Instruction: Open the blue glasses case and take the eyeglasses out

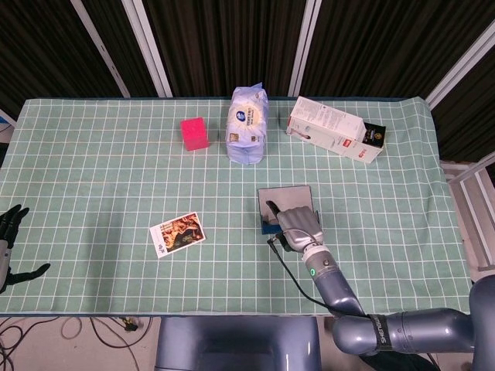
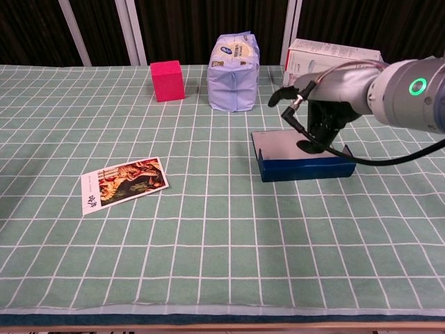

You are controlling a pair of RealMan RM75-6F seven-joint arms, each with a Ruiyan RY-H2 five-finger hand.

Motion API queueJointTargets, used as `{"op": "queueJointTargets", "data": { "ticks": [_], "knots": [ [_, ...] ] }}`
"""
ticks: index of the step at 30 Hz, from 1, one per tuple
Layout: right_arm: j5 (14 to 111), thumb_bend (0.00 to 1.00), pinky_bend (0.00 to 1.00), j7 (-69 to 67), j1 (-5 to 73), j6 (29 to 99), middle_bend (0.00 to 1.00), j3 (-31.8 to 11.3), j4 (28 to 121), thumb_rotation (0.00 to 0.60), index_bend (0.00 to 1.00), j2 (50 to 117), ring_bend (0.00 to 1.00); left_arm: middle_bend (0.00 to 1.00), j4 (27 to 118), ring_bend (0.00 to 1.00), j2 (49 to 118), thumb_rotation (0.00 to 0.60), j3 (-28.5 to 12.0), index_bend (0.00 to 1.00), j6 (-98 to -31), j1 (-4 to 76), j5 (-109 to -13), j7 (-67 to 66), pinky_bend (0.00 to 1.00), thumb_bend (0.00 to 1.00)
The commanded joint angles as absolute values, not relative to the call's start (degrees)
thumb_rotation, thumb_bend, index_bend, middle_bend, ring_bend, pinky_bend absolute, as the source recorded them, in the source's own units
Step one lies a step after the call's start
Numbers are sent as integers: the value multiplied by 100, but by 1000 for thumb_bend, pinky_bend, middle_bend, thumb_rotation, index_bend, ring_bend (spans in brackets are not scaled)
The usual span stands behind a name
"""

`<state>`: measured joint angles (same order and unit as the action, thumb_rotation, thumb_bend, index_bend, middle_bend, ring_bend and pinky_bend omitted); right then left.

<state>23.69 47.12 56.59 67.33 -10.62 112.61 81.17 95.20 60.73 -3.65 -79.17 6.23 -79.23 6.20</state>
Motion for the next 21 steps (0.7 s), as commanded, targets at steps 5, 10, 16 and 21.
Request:
{"op": "queueJointTargets", "data": {
  "ticks": [5, 10, 16, 21],
  "knots": [
    [1676, 514, 1000, 4794, 5836, 6505, 951, -943, 11113, 600, 129, 8400, 1000, 0, 9515, 0, 6067, 600, -378, 0, -7915, 619, -7893, 641, 0, 0],
    [1668, 515, 1000, 4702, 5871, 6477, 951, -914, 10933, 600, 130, 8633, 1000, 0, 9515, 0, 6061, 600, -380, 0, -7913, 618, -7893, 658, 0, 0],
    [1785, 514, 1000, 4565, 5863, 6474, 951, -894, 10683, 600, 130, 8816, 1000, 0, 9511, 0, 6067, 600, -374, 0, -7909, 620, -7904, 657, 0, 0],
    [1820, 514, 1000, 4534, 5877, 6479, 950, -895, 10558, 600, 130, 8893, 1000, 0, 9512, 0, 6066, 600, -376, 0, -7892, 625, -7893, 659, 0, 0]
  ]
}}
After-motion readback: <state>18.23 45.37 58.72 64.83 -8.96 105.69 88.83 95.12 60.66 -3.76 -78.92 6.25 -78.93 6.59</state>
